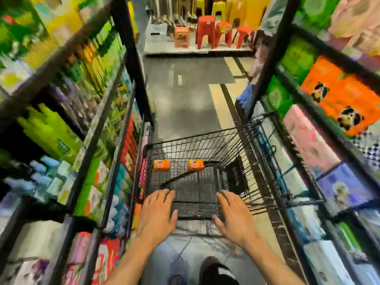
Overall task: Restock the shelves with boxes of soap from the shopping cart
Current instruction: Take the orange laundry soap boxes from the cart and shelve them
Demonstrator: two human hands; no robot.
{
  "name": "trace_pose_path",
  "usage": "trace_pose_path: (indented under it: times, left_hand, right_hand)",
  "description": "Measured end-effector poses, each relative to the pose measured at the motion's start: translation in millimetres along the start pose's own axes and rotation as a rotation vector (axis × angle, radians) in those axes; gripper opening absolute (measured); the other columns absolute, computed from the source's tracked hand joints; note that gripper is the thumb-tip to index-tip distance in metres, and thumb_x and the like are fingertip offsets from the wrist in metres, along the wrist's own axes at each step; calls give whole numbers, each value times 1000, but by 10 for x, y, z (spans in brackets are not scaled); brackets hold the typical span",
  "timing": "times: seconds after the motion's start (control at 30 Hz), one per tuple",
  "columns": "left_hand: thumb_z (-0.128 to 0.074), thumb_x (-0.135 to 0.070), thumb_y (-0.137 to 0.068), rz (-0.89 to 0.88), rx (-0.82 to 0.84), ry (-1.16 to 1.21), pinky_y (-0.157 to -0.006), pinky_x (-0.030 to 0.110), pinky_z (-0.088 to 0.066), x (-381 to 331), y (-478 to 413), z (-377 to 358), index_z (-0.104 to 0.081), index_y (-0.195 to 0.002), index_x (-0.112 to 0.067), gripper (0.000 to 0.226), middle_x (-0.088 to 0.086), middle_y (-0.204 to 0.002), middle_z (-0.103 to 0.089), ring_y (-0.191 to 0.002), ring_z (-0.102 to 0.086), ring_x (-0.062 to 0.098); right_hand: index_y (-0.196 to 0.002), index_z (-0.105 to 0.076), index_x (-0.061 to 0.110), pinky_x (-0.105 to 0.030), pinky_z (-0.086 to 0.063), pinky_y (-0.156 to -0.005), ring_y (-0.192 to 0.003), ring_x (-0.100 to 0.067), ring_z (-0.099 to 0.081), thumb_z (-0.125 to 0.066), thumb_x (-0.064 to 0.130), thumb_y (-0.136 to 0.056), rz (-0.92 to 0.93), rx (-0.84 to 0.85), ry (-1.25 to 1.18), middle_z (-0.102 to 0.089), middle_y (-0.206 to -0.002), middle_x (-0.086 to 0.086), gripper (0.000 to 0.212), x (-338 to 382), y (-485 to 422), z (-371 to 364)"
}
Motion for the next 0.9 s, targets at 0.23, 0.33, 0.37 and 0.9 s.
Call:
trace_pose_path:
  times: [0.23, 0.33, 0.37, 0.9]
  left_hand:
    - [-49, -46, -81, 18, 64, -9, -100, 43, -48, 355, -1262, -302, -61, -131, -18, 58, 1, -129, -62, -119, -57, 25]
    - [-45, -49, -82, 86, 159, -13, -103, 45, -47, 564, -1740, -546, -59, -135, -17, 63, 2, -133, -60, -123, -54, 26]
    - [-48, -47, -83, 100, 181, -23, -103, 45, -47, 632, -1889, -623, -58, -136, -17, 62, 3, -134, -60, -124, -53, 26]
    - [-59, -39, -86, 241, 426, 42, -100, 50, -49, 1906, -3554, -2388, -54, -133, -8, 56, 18, -134, -56, -122, -53, 40]
  right_hand:
    - [-145, -53, 7, -44, -42, -115, -135, -33, -52, -72, 48, -84, -14, 106, -53, -55, -146, -15, 77, -401, -1342, -287]
    - [-146, -51, 6, -49, -43, -115, -136, -37, -51, -69, 48, -86, 7, 211, -94, -52, -147, -18, 75, -594, -1894, -549]
    - [-147, -49, 7, -51, -43, -114, -137, -38, -48, -61, 50, -90, 3, 240, -105, -50, -149, -18, 72, -650, -2073, -623]
    - [-162, -20, 16, -50, -29, -121, -153, -35, -23, -49, 50, -99, 23, 656, -135, -21, -167, -13, 77, -1102, -4099, -2521]
Point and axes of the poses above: each hand's wrist, its own y-axis away from the middle knuckle, its own z-axis out of the back of the hand, x = y × z, the point moved 2 cm from there along -y, towards the middle knuckle
